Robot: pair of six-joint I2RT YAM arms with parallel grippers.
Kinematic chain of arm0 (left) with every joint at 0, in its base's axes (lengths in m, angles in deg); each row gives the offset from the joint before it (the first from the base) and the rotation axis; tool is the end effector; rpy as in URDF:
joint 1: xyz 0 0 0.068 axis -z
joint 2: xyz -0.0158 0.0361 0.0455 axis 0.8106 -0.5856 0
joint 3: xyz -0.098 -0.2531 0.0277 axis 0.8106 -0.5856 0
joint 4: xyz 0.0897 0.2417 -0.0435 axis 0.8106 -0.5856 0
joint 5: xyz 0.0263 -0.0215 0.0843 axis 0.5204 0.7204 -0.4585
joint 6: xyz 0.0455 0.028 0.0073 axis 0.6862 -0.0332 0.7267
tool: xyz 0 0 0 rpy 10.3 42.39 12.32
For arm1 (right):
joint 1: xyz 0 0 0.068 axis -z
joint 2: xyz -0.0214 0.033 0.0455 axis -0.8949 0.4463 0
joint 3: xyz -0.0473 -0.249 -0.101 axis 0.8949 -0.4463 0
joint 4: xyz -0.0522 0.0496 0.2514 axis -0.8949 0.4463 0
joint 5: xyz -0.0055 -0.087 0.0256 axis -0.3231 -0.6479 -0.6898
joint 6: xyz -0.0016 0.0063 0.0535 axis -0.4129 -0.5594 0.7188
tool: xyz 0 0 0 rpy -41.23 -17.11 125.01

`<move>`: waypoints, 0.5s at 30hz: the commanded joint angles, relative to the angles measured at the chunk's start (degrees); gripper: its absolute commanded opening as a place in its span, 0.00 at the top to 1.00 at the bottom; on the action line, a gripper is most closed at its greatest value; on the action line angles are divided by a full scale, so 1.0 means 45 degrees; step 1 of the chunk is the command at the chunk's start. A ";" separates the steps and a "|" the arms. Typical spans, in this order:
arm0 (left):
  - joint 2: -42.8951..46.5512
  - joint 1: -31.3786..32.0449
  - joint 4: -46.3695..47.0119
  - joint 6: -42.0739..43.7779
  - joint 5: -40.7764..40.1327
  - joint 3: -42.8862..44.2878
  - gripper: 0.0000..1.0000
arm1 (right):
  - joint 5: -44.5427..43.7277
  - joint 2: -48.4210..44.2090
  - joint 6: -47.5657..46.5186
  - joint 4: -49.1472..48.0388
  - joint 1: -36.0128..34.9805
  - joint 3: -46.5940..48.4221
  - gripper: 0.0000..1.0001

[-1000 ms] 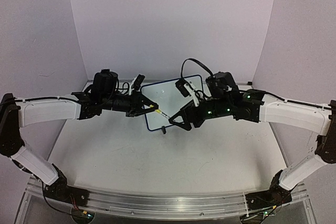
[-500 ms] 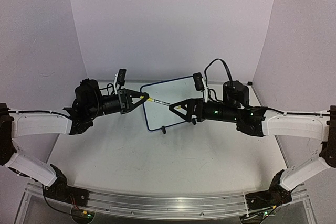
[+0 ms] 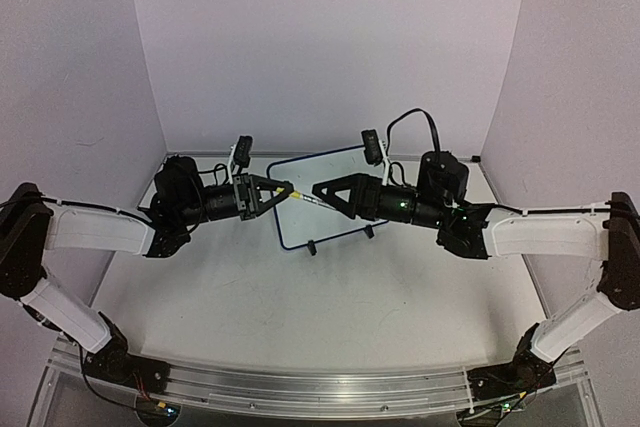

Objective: Write a sentence on the whiteboard
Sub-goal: Open the whiteboard marker from the pen cap.

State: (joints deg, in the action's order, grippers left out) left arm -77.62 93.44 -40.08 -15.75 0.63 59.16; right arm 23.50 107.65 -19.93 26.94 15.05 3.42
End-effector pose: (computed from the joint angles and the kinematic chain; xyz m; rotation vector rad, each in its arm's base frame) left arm 0.2309 -0.2157 0.2634 0.3843 1.7496 -1.6892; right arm 0.2126 0.2669 0.2988 -0.6370 1.6498 1.5516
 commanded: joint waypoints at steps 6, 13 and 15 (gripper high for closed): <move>0.0791 0.0000 0.0509 0.0147 0.0844 0.0228 1.00 | -0.1152 -0.1266 0.0019 -0.0464 0.0653 -0.0911 0.04; 0.1231 0.0000 0.0346 0.0247 0.0625 0.0417 1.00 | 0.0828 -0.0641 0.0114 -0.0257 0.0785 -0.0411 0.09; 0.1045 0.0000 0.0738 0.0072 0.0615 0.0456 1.00 | 0.1554 -0.0361 0.0162 -0.0305 0.0778 -0.0112 0.12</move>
State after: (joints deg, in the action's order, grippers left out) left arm -73.61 93.46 -39.84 -15.39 2.79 59.18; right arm 23.15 103.83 -19.74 26.74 18.77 -0.49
